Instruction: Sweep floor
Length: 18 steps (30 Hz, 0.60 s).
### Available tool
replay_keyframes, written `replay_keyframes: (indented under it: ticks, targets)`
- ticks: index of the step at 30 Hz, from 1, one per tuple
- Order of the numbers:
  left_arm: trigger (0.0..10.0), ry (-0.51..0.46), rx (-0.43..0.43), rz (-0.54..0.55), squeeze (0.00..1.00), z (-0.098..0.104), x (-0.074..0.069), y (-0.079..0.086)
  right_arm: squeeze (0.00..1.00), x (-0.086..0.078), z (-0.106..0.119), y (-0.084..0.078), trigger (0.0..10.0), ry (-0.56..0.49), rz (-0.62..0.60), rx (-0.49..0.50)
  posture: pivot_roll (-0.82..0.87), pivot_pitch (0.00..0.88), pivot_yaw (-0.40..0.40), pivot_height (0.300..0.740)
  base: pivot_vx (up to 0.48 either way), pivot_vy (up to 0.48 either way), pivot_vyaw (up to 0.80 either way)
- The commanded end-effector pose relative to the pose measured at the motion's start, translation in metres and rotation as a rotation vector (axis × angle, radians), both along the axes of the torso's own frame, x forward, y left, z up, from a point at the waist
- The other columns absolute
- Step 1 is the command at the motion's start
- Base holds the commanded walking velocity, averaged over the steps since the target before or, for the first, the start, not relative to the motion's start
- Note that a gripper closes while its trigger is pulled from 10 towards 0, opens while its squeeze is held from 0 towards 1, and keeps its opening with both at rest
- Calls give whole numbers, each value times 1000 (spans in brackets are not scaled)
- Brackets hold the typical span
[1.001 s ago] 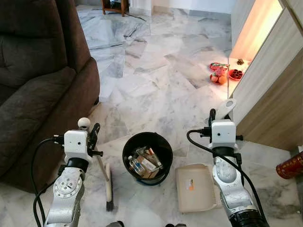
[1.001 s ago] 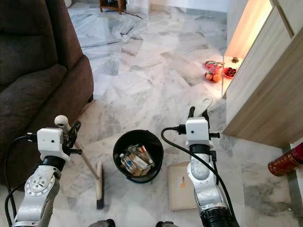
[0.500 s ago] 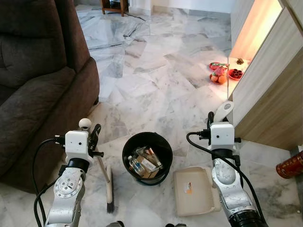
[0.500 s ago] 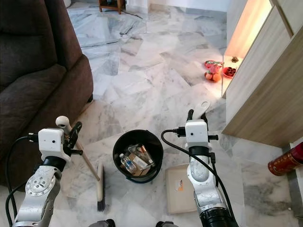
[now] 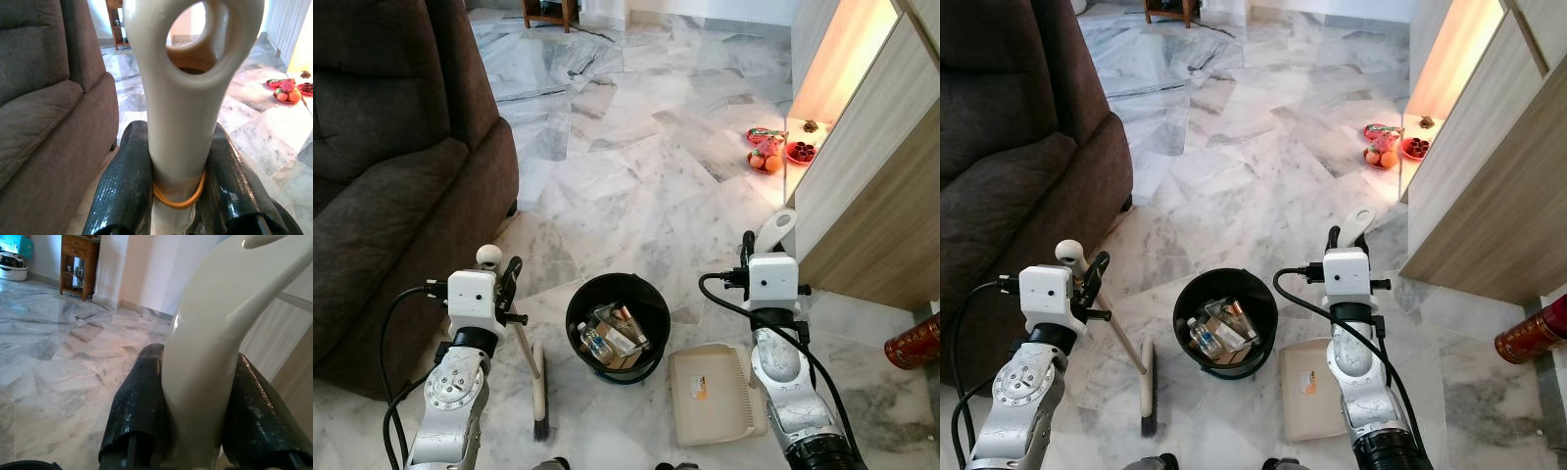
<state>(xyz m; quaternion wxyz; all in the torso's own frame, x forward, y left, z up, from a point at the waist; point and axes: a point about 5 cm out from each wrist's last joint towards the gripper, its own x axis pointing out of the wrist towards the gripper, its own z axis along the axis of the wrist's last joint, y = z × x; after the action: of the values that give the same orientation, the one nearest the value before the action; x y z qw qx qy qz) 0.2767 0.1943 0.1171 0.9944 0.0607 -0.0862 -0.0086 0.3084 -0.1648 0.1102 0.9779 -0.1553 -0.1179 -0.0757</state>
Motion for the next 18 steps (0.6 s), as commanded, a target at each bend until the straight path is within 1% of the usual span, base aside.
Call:
replay_keyframes:
  ticks: [1, 18]
  targets:
    - [10000, -36, -6, 0, 0, 8, -2, 1, 0, 2, 3, 2, 10000, -16, 13, 0, 142, 199, 4, 740, -240, 0, 0]
    - [10000, -35, -6, 2, 0, 7, -2, 0, 0, 3, 1, 4, 10000, -7, 28, -2, 143, 190, 1, 740, -282, 0, 0]
